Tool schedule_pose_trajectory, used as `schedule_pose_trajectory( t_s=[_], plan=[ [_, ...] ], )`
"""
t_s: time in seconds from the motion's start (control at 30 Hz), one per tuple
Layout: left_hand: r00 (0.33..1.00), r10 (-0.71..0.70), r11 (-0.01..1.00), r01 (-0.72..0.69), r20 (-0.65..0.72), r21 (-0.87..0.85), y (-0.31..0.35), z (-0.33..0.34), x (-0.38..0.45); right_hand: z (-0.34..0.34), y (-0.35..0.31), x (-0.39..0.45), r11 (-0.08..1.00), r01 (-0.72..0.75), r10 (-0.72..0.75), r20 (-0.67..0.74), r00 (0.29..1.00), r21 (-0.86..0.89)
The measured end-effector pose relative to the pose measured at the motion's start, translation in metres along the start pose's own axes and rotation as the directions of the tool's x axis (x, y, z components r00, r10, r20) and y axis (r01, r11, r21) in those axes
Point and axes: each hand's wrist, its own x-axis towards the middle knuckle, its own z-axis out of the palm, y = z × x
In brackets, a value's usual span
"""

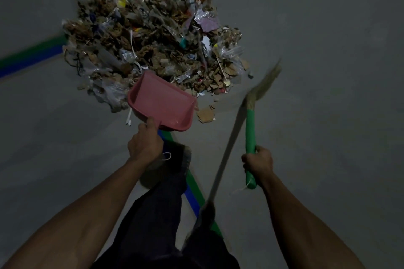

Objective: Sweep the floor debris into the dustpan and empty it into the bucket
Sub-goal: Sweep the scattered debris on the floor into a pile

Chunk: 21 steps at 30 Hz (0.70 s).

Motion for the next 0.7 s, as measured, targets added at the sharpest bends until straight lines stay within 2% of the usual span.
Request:
schedule_pose_trajectory(
  t_s=[0.13,0.33,0.53,0.7],
  plan=[
    [0.999,-0.013,0.999,0.011,-0.031,-0.038,-0.011,0.01,0.013,0.032,-0.048,0.042,0.984,0.118,-0.107,0.09,0.99,-0.134],
    [0.996,-0.072,0.995,0.067,-0.055,-0.077,-0.024,0.022,0.036,0.089,-0.117,0.081,0.886,0.337,-0.286,0.198,0.938,-0.318],
    [0.993,-0.093,0.993,0.087,-0.077,-0.078,-0.04,0.024,0.048,0.125,-0.133,0.085,0.79,0.442,-0.38,0.227,0.897,-0.424],
    [0.991,-0.09,0.995,0.084,-0.096,-0.061,-0.049,0.024,0.042,0.113,-0.121,0.064,0.737,0.497,-0.419,0.267,0.868,-0.458]
  ],
)
